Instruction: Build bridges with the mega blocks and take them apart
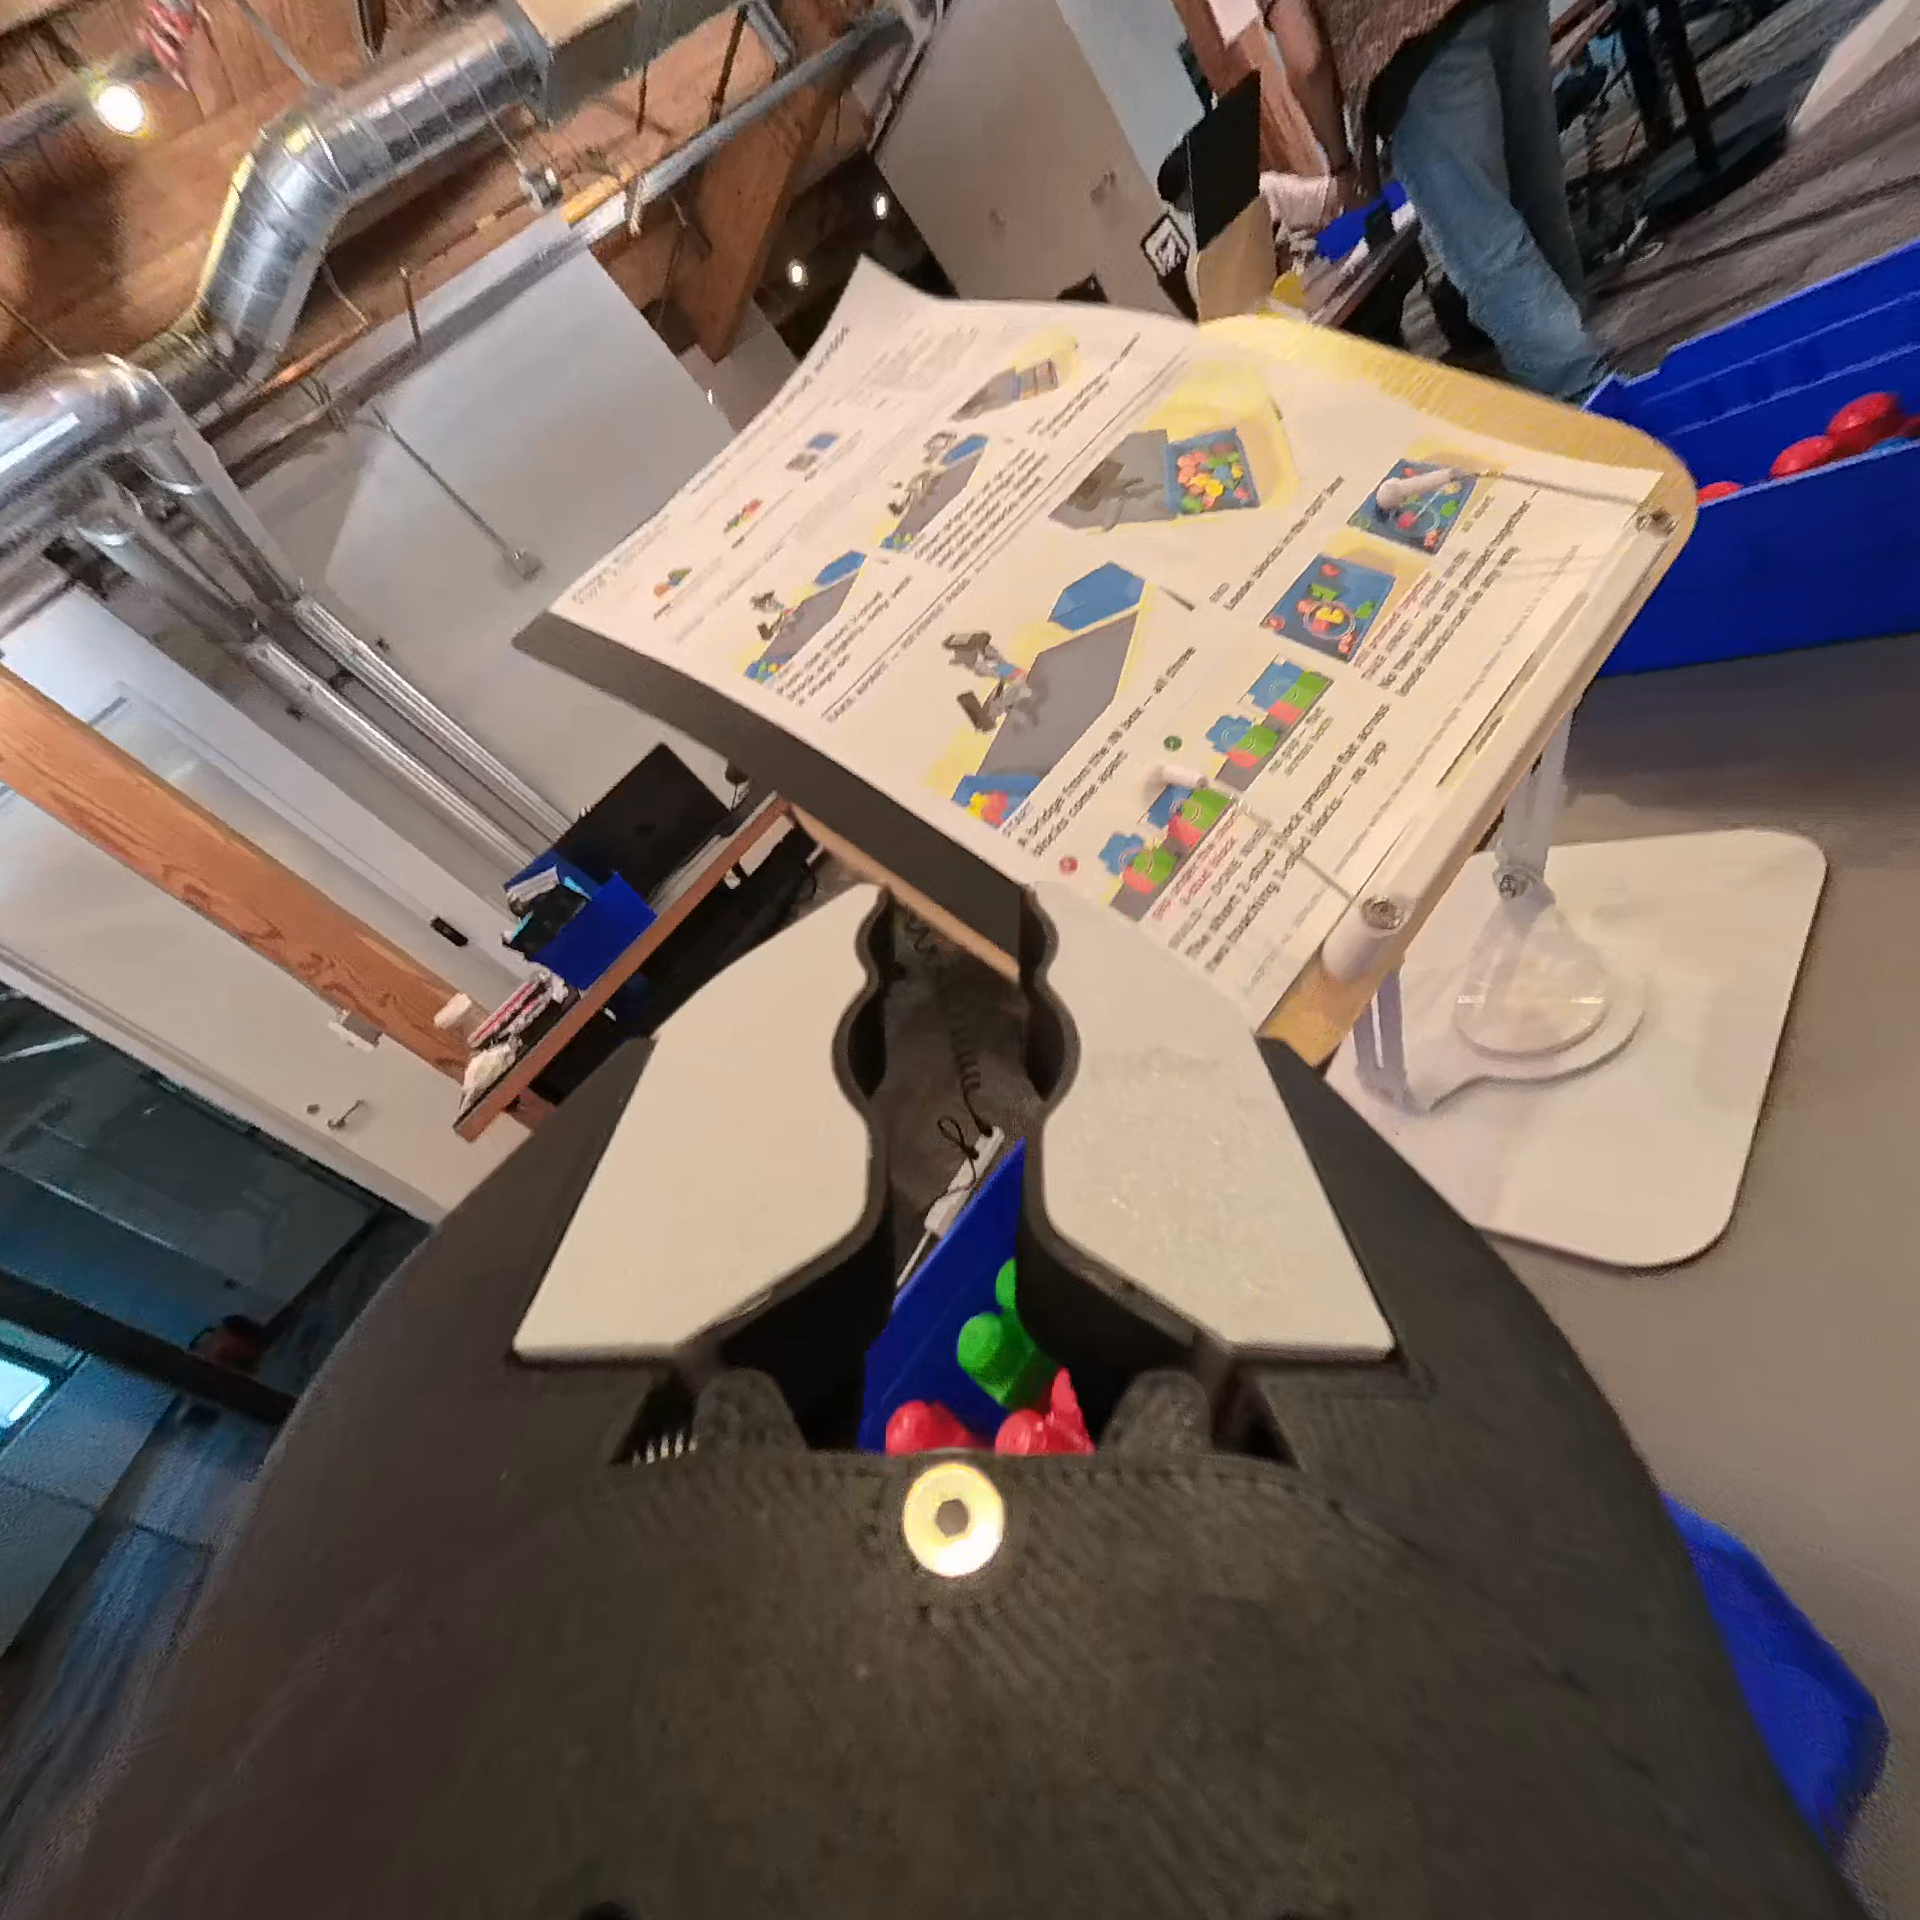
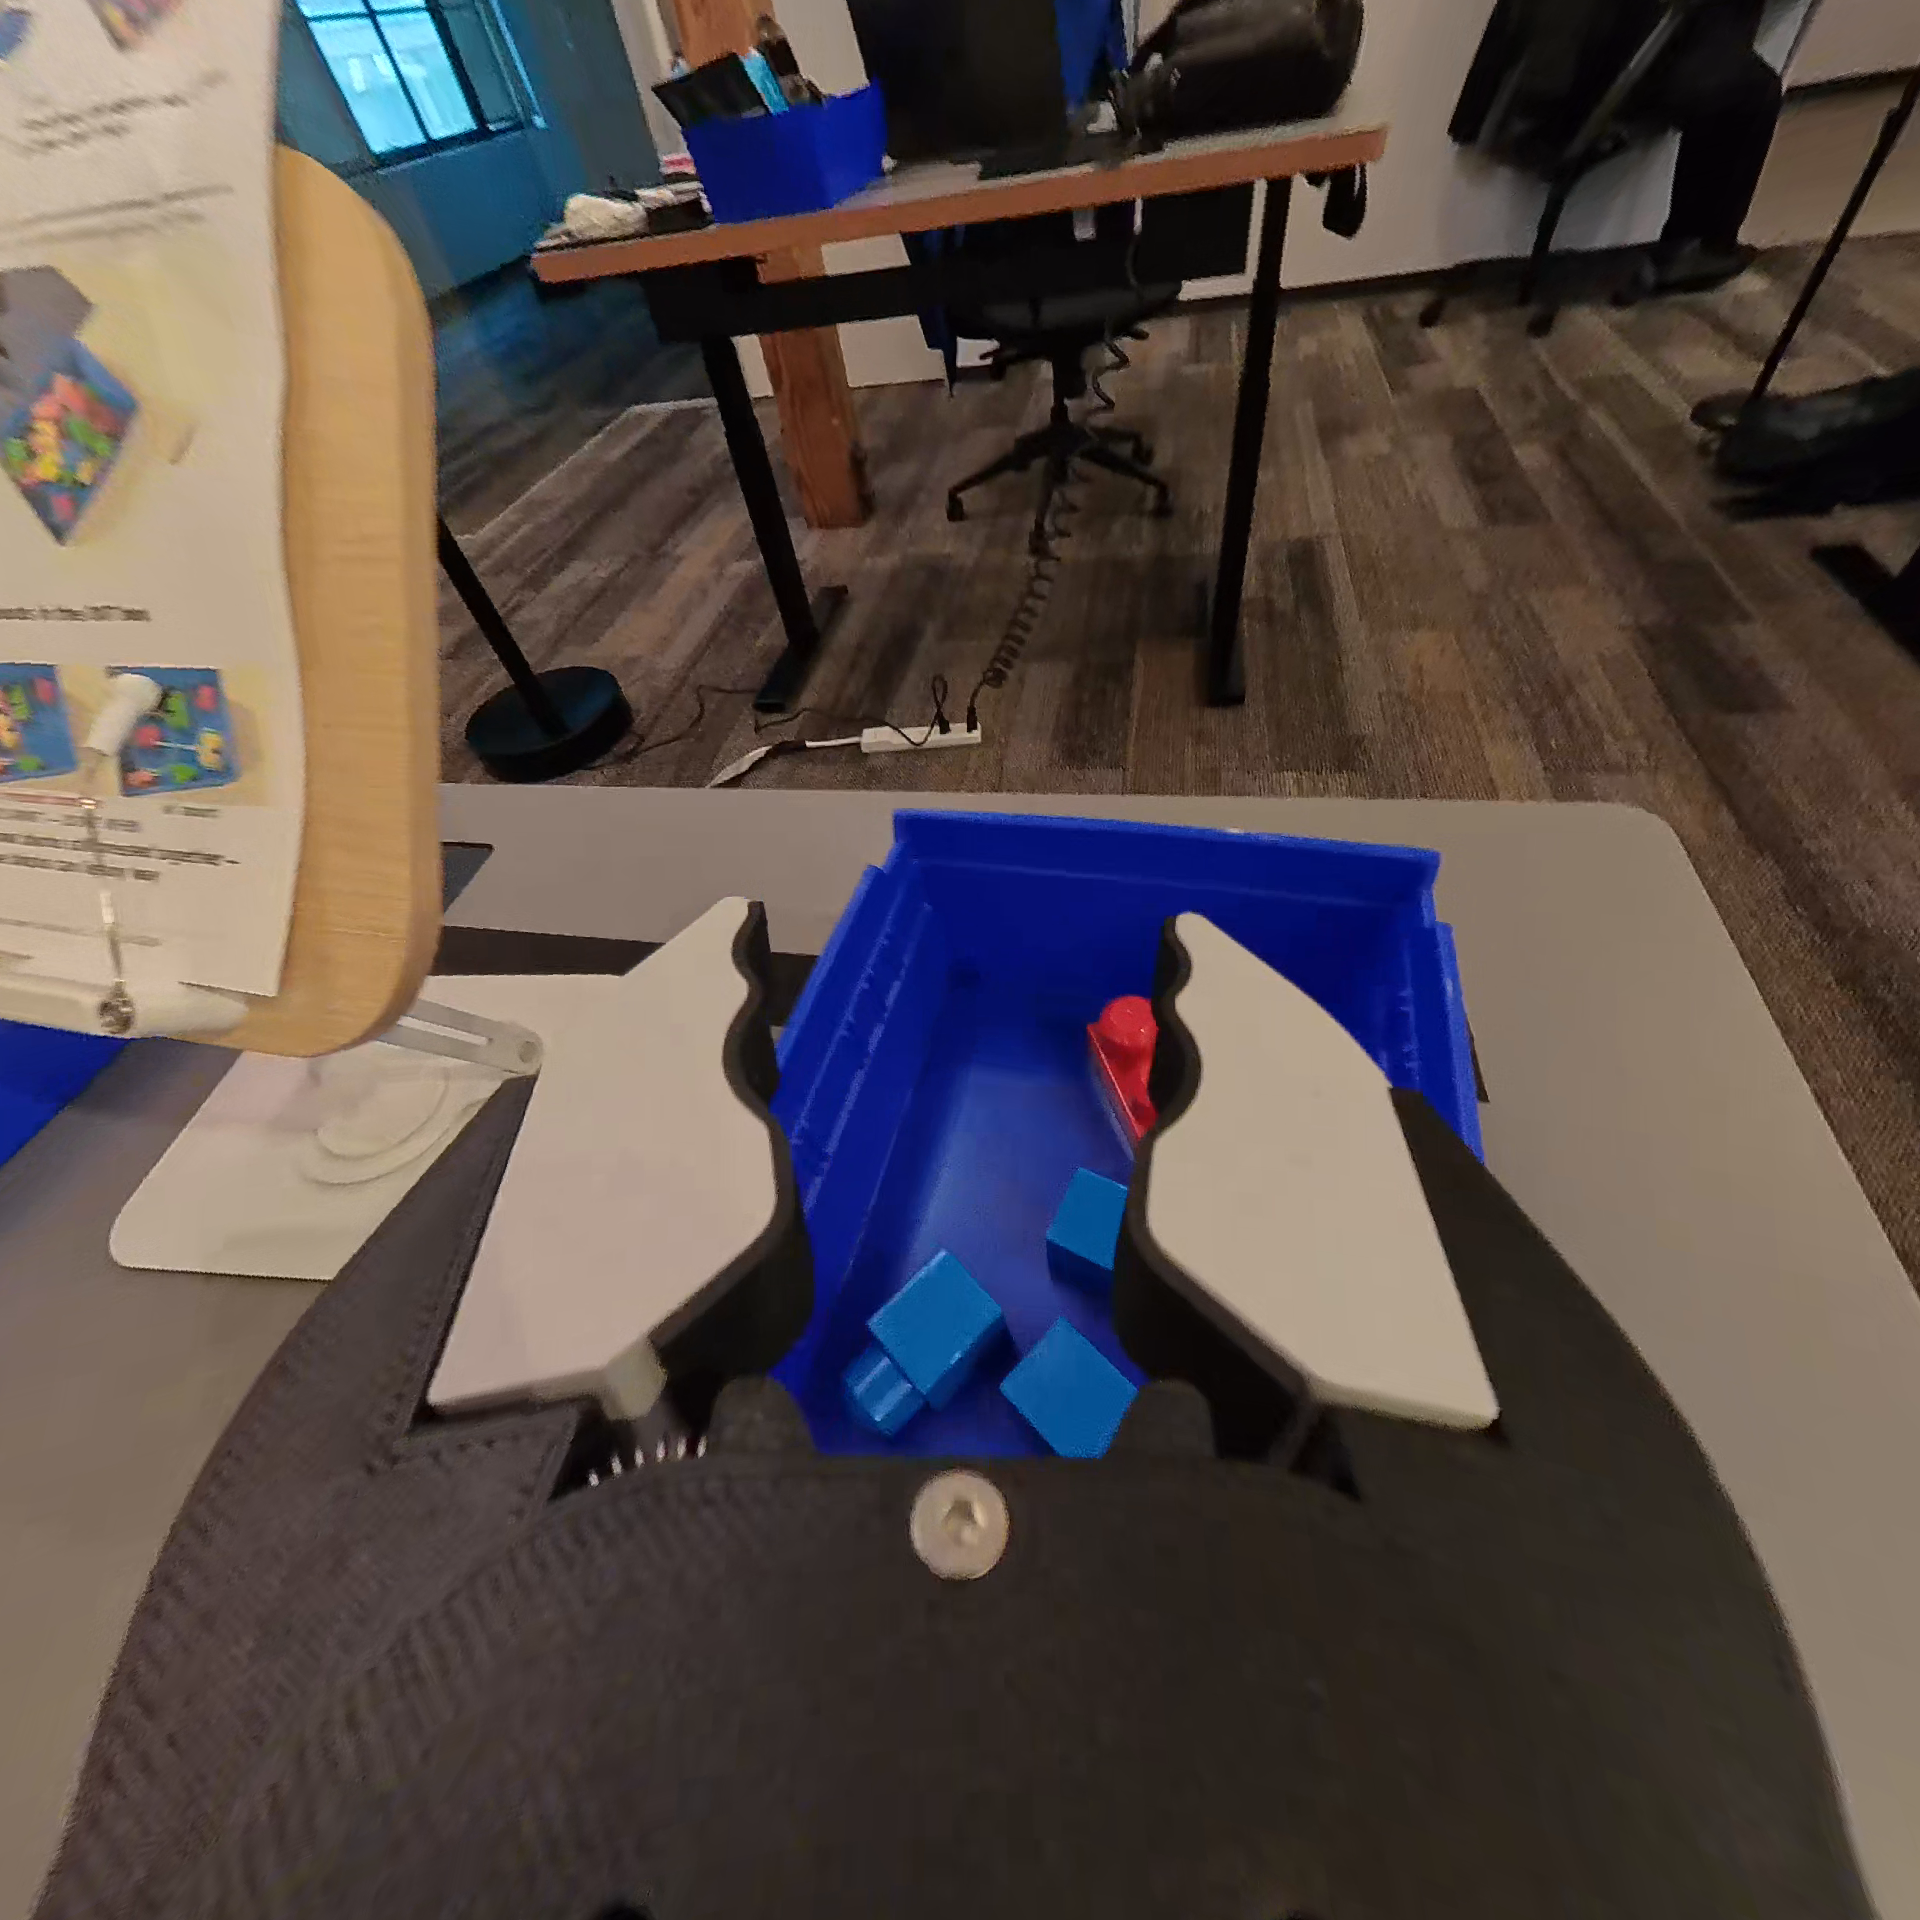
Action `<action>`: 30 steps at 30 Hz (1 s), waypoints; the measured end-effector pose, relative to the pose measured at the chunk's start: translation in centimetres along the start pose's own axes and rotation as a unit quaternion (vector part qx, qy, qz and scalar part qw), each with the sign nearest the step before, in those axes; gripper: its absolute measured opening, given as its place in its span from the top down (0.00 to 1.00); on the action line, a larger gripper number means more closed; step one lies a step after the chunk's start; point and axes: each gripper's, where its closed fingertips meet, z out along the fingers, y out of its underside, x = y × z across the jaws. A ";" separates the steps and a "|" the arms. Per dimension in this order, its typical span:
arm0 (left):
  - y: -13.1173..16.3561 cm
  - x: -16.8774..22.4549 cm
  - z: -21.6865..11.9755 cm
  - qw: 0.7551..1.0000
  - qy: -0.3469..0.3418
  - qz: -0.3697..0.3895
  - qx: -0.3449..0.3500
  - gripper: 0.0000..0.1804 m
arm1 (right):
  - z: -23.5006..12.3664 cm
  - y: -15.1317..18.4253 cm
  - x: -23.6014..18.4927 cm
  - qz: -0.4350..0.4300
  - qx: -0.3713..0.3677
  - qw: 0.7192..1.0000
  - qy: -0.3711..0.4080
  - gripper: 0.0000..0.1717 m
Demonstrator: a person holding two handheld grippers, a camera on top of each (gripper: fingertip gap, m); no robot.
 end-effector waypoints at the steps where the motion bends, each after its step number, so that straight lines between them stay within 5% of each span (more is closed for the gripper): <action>1: 0.6 -0.2 -0.2 1.000 0.005 -0.001 -0.015 0.86 | -0.1 -0.4 -0.6 -0.006 0.006 1.000 -0.005 0.59; 5: 5.5 0.6 -0.7 0.988 0.078 -0.018 -0.132 0.73 | -0.6 -1.6 -2.8 -0.033 0.015 0.999 -0.017 0.60; 12: 16.8 3.7 -1.4 0.924 0.174 -0.058 -0.335 0.63 | 0.0 -1.8 -5.6 -0.048 0.012 0.997 -0.053 0.61; 20: 21.8 5.5 3.8 0.906 0.205 0.006 -0.372 0.64 | 1.3 -0.9 -7.6 -0.050 -0.003 0.995 -0.090 0.62; 25: 26.3 6.0 4.6 0.833 0.308 0.072 -0.454 0.63 | 1.4 -0.8 -7.9 -0.048 -0.006 0.994 -0.101 0.63; 30: 28.8 6.5 4.3 0.790 0.357 0.132 -0.481 0.76 | 1.3 -1.0 -8.0 -0.043 -0.002 0.993 -0.109 0.64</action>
